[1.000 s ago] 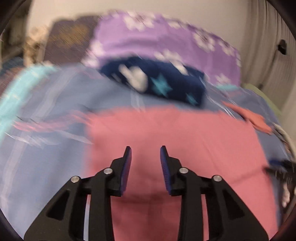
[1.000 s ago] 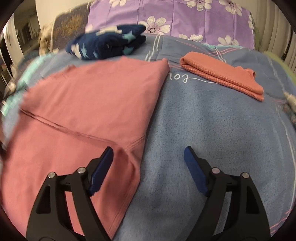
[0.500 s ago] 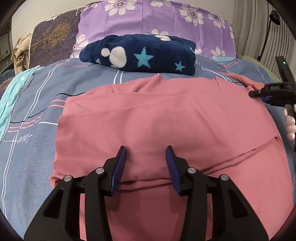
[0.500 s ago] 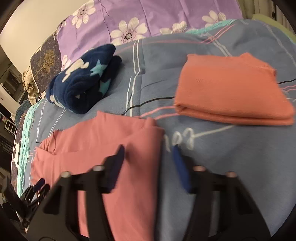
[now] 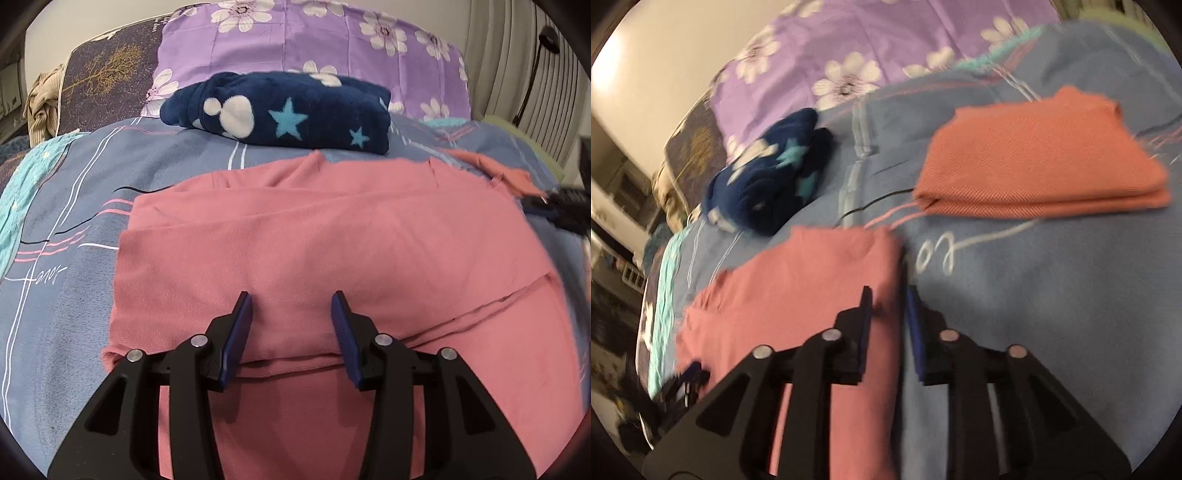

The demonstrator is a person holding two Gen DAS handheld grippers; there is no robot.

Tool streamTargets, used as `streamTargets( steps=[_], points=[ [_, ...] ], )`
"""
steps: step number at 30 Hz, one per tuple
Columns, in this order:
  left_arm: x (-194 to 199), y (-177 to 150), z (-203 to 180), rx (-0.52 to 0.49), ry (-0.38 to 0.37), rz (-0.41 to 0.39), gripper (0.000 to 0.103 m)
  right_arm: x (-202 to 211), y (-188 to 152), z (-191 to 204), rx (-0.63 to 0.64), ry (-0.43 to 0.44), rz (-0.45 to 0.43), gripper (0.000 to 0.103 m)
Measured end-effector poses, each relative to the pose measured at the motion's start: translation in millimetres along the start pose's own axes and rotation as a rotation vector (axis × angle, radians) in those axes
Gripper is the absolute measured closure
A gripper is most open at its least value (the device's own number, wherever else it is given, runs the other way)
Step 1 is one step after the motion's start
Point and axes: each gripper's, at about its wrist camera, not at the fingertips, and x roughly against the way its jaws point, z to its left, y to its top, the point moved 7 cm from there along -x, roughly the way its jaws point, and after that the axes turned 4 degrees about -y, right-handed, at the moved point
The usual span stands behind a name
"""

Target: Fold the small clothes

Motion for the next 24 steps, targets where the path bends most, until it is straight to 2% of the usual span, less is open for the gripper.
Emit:
streamTargets(
  steps=[1, 3, 6, 7, 8, 9, 10, 11, 12, 13, 16, 18, 20, 22, 24],
  points=[
    [9, 1, 3, 0.012, 0.003, -0.019, 0.056, 14, -11, 10, 0.040, 0.014, -0.003, 0.065],
    [27, 2, 8, 0.016, 0.008, -0.055, 0.051, 29, -32, 24, 0.128, -0.001, 0.000, 0.059],
    [52, -4, 23, 0.015, 0.060, -0.076, 0.043, 38, -68, 32, 0.266, -0.079, -0.004, 0.060],
    [54, -11, 35, 0.012, 0.114, -0.052, 0.041, 35, -80, 31, 0.305, -0.108, 0.006, 0.091],
    [51, -18, 44, 0.008, 0.163, -0.020, 0.041, 31, -87, 25, 0.333, -0.152, 0.012, 0.097],
    [44, -30, 57, 0.000, 0.237, 0.041, 0.041, 27, -91, 14, 0.353, -0.203, 0.001, 0.097],
    [34, -45, 72, -0.009, 0.311, 0.102, 0.036, 26, -93, 5, 0.344, -0.170, -0.010, 0.098],
    [37, -46, 77, 0.026, 0.276, 0.064, 0.036, 25, -95, -2, 0.307, -0.124, -0.008, 0.098],
    [40, -46, 82, 0.071, 0.246, 0.065, 0.036, 25, -94, -7, 0.270, -0.092, -0.005, 0.098],
    [42, -45, 84, 0.091, 0.247, 0.067, 0.037, 25, -93, -10, 0.232, -0.072, 0.001, 0.098],
    [42, -42, 76, 0.051, 0.271, 0.059, 0.042, 30, -92, -5, 0.233, -0.112, -0.006, 0.097],
    [43, -39, 73, 0.040, 0.255, 0.043, 0.042, 44, -91, 1, 0.202, -0.097, -0.025, 0.097],
    [41, -35, 77, 0.049, 0.244, 0.037, 0.042, 57, -90, 6, 0.201, -0.076, -0.055, 0.092],
    [38, -32, 83, 0.070, 0.258, 0.040, 0.042, 56, -92, 9, 0.196, -0.042, -0.032, 0.068],
    [35, -28, 91, 0.077, 0.285, 0.045, 0.048, 46, -99, 13, 0.230, -0.055, 0.005, 0.066]
  ],
)
